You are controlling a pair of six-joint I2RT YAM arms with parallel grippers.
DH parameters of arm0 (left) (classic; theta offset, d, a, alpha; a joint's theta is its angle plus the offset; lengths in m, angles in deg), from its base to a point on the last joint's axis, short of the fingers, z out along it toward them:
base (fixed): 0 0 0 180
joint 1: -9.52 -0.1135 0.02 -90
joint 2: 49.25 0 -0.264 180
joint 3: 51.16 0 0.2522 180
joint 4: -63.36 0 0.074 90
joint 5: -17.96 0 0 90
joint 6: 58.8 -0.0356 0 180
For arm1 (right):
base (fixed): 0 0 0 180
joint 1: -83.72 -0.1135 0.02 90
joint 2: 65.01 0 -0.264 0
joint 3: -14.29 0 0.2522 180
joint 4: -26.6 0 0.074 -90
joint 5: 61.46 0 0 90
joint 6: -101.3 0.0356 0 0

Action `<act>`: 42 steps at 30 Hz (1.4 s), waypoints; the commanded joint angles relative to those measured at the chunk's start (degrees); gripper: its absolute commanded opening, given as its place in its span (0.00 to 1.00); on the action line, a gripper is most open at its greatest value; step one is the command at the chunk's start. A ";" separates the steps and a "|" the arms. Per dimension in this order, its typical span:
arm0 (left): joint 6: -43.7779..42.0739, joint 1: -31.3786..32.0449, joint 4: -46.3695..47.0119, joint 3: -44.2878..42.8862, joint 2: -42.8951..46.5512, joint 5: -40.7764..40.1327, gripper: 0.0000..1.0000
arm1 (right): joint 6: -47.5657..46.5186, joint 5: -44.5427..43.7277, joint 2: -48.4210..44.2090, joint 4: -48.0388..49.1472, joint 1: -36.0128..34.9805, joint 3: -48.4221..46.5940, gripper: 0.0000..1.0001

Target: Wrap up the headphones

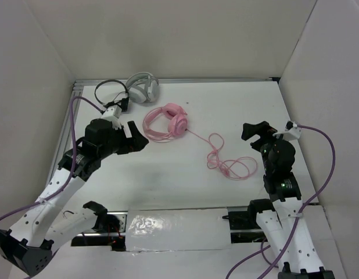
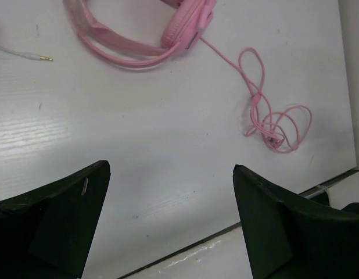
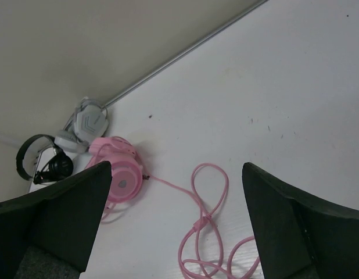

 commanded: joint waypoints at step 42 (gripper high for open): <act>25.37 -10.71 -22.21 -55.56 -77.51 -10.17 0.89 | 1.41 -11.19 6.17 0.86 -2.05 -1.07 1.00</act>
